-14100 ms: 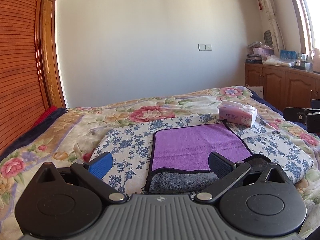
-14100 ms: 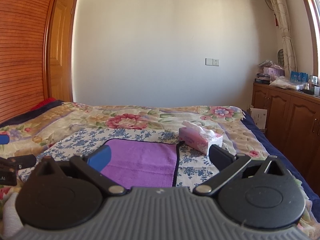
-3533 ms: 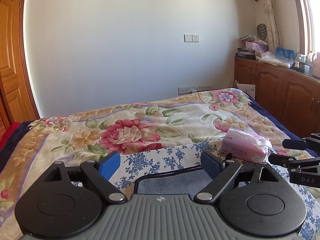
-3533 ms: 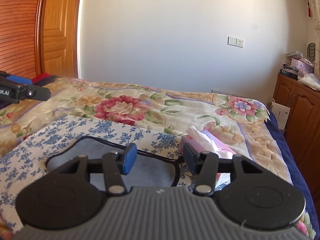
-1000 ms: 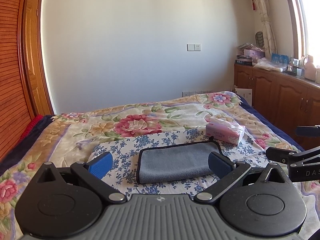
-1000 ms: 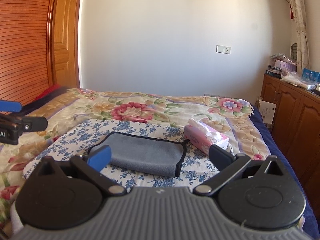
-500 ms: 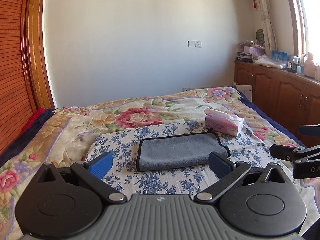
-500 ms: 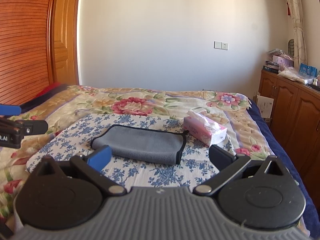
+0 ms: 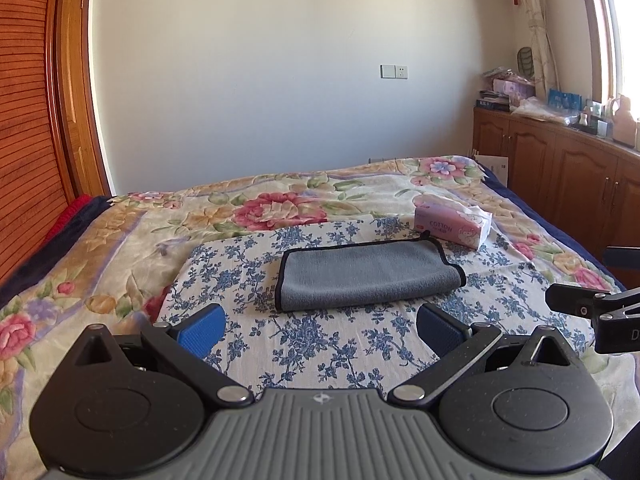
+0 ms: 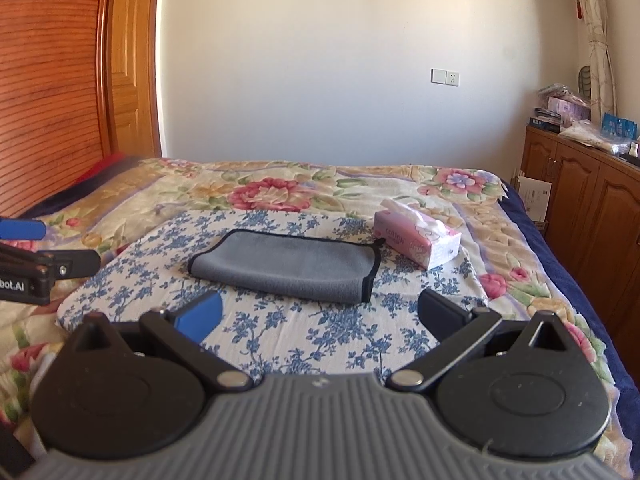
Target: Fold towel
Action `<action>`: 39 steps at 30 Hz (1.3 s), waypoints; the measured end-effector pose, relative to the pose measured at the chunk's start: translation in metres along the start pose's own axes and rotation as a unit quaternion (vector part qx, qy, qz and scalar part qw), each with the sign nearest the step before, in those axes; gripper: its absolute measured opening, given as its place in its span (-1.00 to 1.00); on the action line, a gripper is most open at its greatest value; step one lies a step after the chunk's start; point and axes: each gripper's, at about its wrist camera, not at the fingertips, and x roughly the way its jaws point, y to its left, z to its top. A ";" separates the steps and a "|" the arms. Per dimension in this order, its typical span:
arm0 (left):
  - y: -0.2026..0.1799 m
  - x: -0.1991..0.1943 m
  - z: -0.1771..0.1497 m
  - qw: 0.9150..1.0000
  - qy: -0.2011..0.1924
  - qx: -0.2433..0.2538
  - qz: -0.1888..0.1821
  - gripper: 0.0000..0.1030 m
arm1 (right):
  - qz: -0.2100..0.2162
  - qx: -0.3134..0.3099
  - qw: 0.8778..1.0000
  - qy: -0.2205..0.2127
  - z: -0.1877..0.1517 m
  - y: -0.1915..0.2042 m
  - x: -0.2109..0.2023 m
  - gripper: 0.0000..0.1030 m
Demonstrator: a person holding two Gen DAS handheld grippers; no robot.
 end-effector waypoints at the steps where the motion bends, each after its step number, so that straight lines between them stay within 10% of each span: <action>1: 0.000 0.000 -0.002 1.000 0.001 -0.001 -0.001 1.00 | 0.001 0.001 1.000 0.002 -0.001 0.001 0.000 1.00; 39: 0.009 0.019 -0.060 1.000 -0.006 -0.006 0.015 1.00 | -0.022 0.020 0.999 0.011 -0.024 -0.001 0.011 1.00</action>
